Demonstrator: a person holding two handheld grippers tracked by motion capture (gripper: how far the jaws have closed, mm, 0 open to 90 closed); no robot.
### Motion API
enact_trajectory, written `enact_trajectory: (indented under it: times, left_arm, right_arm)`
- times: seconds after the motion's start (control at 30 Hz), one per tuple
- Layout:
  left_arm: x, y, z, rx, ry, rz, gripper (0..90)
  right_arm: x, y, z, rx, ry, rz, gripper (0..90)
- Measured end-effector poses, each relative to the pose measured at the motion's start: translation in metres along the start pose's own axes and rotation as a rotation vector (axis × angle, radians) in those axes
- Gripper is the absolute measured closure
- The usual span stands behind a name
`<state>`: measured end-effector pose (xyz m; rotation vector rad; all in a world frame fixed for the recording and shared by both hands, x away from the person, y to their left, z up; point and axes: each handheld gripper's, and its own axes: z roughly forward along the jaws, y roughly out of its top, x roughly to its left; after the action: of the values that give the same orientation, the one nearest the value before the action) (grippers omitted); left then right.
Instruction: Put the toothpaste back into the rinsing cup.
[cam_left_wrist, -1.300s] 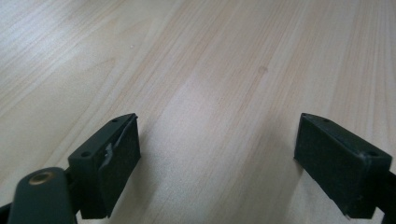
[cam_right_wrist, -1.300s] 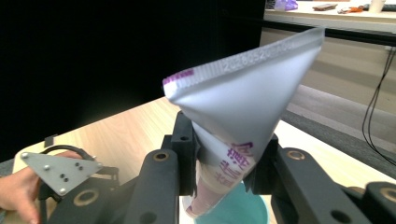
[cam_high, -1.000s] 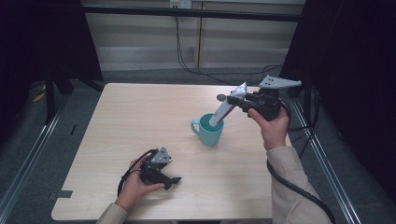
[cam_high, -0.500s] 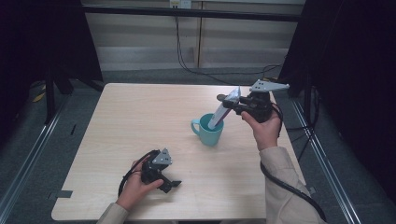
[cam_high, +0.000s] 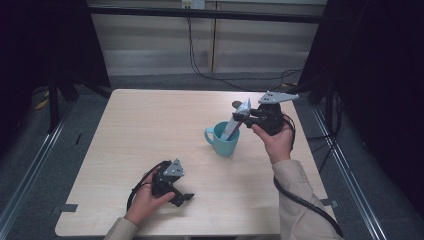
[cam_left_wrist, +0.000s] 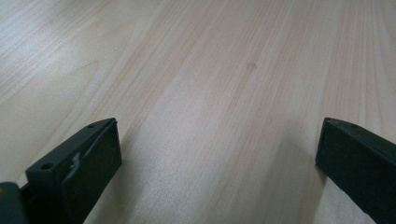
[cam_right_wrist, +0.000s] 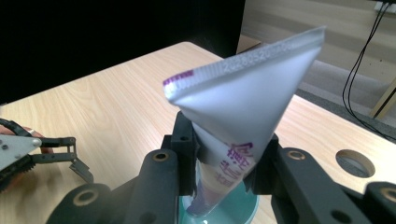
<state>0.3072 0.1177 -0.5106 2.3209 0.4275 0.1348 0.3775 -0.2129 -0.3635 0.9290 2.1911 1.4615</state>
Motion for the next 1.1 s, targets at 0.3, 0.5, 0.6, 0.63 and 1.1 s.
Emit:
enact_trajectory:
  times: [0.3,0.5,0.6,0.63,1.1]
  left_arm:
    - [0.0,0.0,0.0,0.002,-0.003,0.001,0.0]
    - [0.0,0.0,0.0,0.004,-0.003,-0.003,0.0]
    - [0.0,0.0,0.0,0.004,-0.003,0.0,0.0]
    - [0.0,0.0,0.0,0.004,-0.003,0.0,0.0]
    - [0.0,0.0,0.0,0.004,-0.003,-0.001,0.0]
  right_arm:
    - [0.001,-0.013,0.016,0.025,0.008,0.008,69.6]
    - [0.003,-0.018,0.026,0.036,0.012,0.006,69.6]
    - [0.003,-0.019,0.028,0.041,0.012,0.002,69.5]
    - [0.003,-0.02,0.028,0.046,0.011,0.004,69.4]
    - [0.002,-0.028,0.033,0.066,0.021,0.011,69.2]
